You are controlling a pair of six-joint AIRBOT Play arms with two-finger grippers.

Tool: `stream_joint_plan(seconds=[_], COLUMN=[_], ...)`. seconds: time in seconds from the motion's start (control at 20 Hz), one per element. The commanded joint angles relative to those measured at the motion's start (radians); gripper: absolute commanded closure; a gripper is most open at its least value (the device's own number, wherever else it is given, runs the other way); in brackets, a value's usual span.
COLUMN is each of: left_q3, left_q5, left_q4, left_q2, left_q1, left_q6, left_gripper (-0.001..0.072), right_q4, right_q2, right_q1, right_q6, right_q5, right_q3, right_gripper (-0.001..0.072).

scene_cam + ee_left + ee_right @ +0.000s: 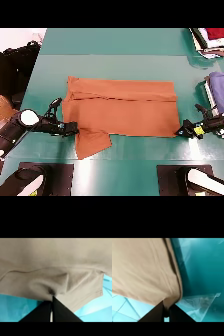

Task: Fold the shirts.

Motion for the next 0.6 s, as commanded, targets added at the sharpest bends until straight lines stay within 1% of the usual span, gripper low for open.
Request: stream_joint_plan(seconds=[0.0,0.15,0.35,0.4,0.45,0.55], left_q3=[0.027,0.048,0.048,0.048,0.049,0.065], left_q5=[-0.080,-0.157,-0.353,-0.407,-0.447,-0.480], left_q4=[0.040,0.064,0.072,0.055,0.023,-0.026], left_q2=[0.001,0.090,0.281,0.320,0.349,0.365], left_q1=[-0.001,-0.001,-0.001,-0.001,-0.001,0.000], left_q6=[0.014,0.008,-0.050,-0.069,-0.068,-0.068], left_gripper=[0.0687,0.0688,0.0687,0.0686,0.0686,0.0686], right_q4=[-0.003,-0.014,-0.151,-0.188,-0.216,-0.247], right_q2=[0.012,0.123,0.322,0.378,0.428,0.510], right_q1=[0.046,0.059,0.059,0.059,0.059,0.059], right_q6=[-0.003,-0.002,0.009,0.031,0.045,0.081], right_q5=[0.022,0.058,0.208,0.246,0.276,0.313], right_q3=[0.024,0.034,0.033,0.034,0.034,0.046], right_gripper=[0.0693,0.0693,0.0694,0.0693,0.0693,0.0694])
